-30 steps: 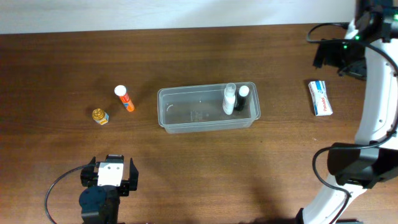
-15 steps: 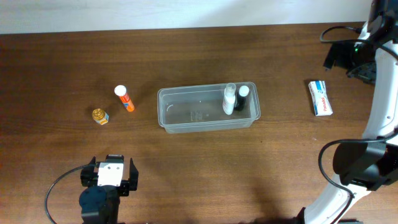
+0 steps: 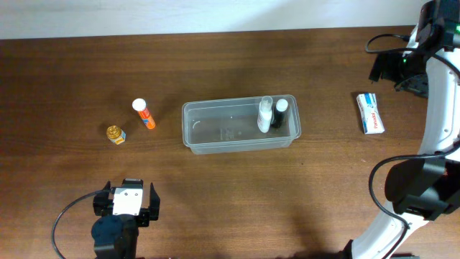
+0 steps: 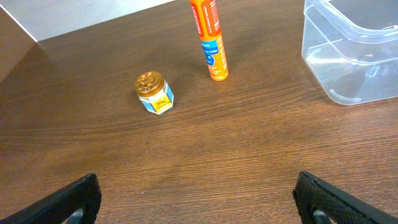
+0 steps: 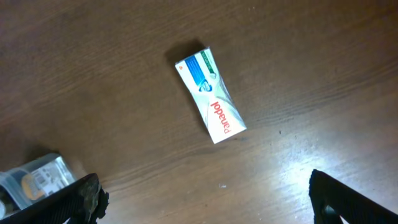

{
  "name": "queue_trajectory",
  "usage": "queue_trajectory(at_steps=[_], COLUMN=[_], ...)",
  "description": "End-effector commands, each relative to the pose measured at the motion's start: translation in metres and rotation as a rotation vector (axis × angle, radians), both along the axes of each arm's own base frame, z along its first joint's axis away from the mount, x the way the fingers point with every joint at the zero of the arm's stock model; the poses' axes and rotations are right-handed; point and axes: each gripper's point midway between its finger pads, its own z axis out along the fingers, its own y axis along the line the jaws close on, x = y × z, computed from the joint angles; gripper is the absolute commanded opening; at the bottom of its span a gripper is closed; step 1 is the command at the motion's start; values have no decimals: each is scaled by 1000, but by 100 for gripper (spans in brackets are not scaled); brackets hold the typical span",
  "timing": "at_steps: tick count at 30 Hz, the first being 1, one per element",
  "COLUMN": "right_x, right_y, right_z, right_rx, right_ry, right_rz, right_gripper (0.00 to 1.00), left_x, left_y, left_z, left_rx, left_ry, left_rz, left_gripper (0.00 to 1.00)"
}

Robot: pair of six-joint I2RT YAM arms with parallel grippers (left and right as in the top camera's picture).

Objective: Pack container
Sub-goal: 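Move the right gripper toward the white Panadol box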

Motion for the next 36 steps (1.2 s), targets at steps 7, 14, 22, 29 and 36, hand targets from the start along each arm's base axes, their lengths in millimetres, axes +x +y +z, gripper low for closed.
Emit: queue_trajectory(at_steps=[7, 14, 22, 29, 36], right_x=[-5, -5, -10, -12, -8], right_y=[-16, -19, -30, -39, -38], right_z=[-32, -34, -43, -46, -55], right_rx=[-89, -109, -108, -102, -104], right_ry=[79, 85, 102, 101, 97], right_rz=[28, 22, 16, 26, 79], right_gripper=[99, 98, 99, 98, 99], left_x=[-1, -1, -1, -1, -1], left_y=[1, 1, 1, 1, 1], left_z=[-2, -2, -2, -2, -2], left_rx=[-3, -3, -3, -3, -3], left_ry=[7, 7, 7, 7, 7], left_rz=[13, 13, 13, 13, 13], left_gripper=[100, 100, 100, 100, 100])
